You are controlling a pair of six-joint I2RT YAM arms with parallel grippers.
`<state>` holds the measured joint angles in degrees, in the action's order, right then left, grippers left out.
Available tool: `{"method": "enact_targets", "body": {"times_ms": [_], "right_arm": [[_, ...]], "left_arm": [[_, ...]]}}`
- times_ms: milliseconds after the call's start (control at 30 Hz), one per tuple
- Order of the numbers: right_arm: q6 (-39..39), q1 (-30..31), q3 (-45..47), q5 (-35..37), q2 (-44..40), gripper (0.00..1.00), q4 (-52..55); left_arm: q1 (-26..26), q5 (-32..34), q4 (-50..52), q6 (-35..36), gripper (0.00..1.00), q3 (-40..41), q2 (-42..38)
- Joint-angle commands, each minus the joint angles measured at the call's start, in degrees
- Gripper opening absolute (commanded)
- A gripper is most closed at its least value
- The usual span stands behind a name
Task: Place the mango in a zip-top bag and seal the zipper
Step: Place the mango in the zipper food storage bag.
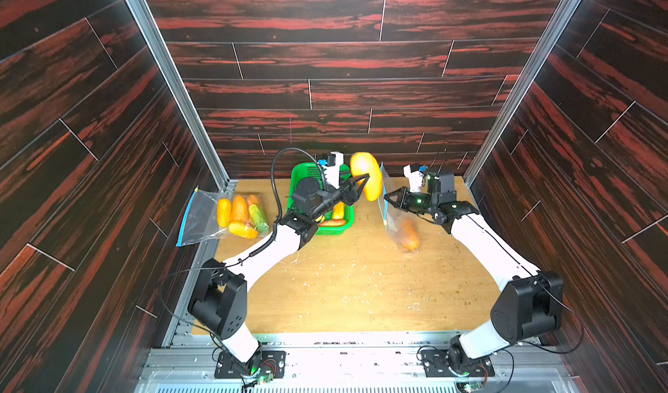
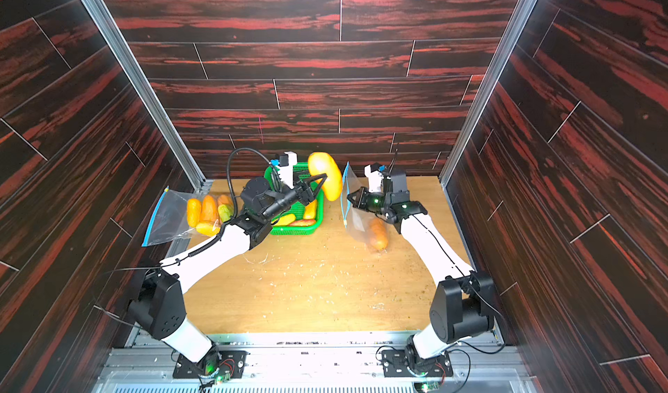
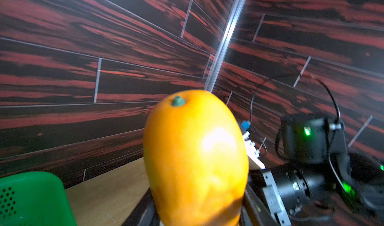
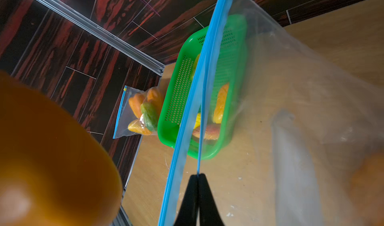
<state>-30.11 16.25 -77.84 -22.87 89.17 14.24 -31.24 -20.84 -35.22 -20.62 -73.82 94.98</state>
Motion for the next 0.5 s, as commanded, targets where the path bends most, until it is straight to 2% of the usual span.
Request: {"method": "enact_targets", "body": {"times_ms": [0, 167, 467], "right_arm": [[1.0, 0.3, -1.8, 1.3, -2.1, 0.00, 2.3], [0.4, 0.3, -2.4, 0.1, -3.3, 0.00, 2.1], [0.3, 0.3, -2.4, -0.2, -5.7, 0.00, 2.5]], "left_arm": [[-1.2, -2.7, -1.9, 4.9, 0.20, -1.3, 0.7], [-2.2, -1.9, -2.0, 6.2, 0.20, -2.2, 2.6], [-2.9, -1.4, -7.4, 1.9, 0.19, -6.7, 7.4]]}}
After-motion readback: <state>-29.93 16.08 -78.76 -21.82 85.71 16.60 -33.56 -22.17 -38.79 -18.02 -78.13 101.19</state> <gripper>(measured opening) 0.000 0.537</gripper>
